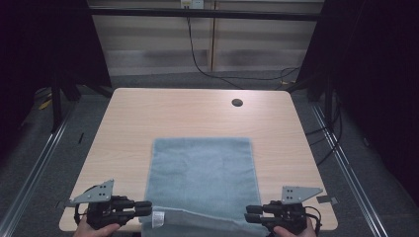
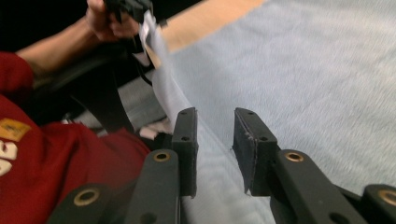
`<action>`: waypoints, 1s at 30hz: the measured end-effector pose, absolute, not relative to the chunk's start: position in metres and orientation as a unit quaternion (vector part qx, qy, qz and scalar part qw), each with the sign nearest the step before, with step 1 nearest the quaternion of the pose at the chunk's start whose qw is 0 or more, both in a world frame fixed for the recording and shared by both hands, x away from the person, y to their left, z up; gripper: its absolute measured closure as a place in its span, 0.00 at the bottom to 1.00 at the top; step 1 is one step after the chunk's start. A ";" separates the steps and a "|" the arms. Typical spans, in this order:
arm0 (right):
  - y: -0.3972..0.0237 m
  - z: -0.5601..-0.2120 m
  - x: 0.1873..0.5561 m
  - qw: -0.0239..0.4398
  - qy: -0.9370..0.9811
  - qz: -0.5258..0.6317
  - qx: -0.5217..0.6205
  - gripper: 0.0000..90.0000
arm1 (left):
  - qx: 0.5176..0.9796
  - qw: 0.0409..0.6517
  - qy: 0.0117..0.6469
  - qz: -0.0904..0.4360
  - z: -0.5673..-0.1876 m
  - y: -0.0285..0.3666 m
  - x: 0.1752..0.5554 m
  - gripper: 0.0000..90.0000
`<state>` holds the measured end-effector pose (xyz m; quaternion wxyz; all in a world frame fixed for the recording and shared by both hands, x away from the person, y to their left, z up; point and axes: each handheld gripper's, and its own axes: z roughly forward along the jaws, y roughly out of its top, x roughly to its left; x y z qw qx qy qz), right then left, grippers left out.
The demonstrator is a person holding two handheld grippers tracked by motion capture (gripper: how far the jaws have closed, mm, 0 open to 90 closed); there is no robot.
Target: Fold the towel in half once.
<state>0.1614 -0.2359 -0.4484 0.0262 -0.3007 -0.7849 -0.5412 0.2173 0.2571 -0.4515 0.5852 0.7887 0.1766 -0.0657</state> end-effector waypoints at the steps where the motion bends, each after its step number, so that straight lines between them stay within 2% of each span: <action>1: -0.237 -0.447 0.164 0.020 -0.784 -0.540 -0.305 0.79 | 0.785 0.588 0.184 -0.064 -0.451 0.257 0.220 0.84; 3: -0.236 -0.449 0.173 0.011 -0.789 -0.532 -0.308 0.78 | 0.788 0.580 0.198 -0.053 -0.450 0.252 0.227 0.74; 12: -0.225 -0.469 0.237 -0.029 -0.806 -0.484 -0.340 0.73 | 0.818 0.505 0.275 -0.006 -0.466 0.228 0.289 0.72; 21: -0.207 -0.483 0.300 -0.067 -0.817 -0.437 -0.370 0.66 | 0.820 0.468 0.330 0.025 -0.484 0.213 0.346 0.69; 23: -0.204 -0.488 0.311 -0.074 -0.818 -0.431 -0.375 0.66 | 0.819 0.461 0.338 0.048 -0.488 0.211 0.353 0.67; 27: -0.200 -0.496 0.325 -0.079 -0.817 -0.416 -0.391 0.63 | 0.831 0.429 0.352 0.050 -0.506 0.208 0.363 0.68; 30: -0.197 -0.502 0.326 -0.072 -0.822 -0.403 -0.396 0.61 | 0.833 0.428 0.347 0.054 -0.505 0.209 0.360 0.68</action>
